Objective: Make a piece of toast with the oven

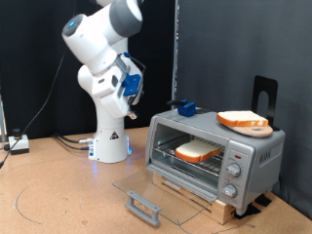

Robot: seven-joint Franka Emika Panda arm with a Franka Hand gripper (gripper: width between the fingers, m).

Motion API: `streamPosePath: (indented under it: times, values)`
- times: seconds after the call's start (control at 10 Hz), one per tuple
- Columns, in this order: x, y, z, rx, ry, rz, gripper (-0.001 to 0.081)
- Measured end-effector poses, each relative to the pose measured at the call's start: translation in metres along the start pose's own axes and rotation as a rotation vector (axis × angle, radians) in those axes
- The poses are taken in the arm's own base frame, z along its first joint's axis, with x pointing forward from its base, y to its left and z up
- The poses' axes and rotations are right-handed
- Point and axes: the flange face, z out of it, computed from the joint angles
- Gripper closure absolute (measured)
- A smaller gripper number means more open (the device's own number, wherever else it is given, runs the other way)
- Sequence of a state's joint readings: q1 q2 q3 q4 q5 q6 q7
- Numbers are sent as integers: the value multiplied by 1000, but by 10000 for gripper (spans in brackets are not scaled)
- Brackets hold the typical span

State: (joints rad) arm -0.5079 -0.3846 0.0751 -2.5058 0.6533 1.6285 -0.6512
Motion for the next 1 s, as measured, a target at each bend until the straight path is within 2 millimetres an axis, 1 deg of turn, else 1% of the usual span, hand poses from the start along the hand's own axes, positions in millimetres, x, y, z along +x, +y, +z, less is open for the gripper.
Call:
streamPosePath:
  times: [0.1, 0.2, 0.3, 0.4, 0.6, 0.7, 1.0]
  values:
    - [2, 12, -5, 74, -34, 100, -1]
    - [7, 28, -11, 102, -38, 181, -1]
    - [13, 44, -17, 85, -9, 229, -1]
    - [17, 50, -18, 76, 3, 254, -1]
    - [16, 51, -17, 82, -3, 248, -1]
    - [17, 59, -17, 78, 10, 265, -1]
    - [22, 103, -24, 24, 83, 340, -1]
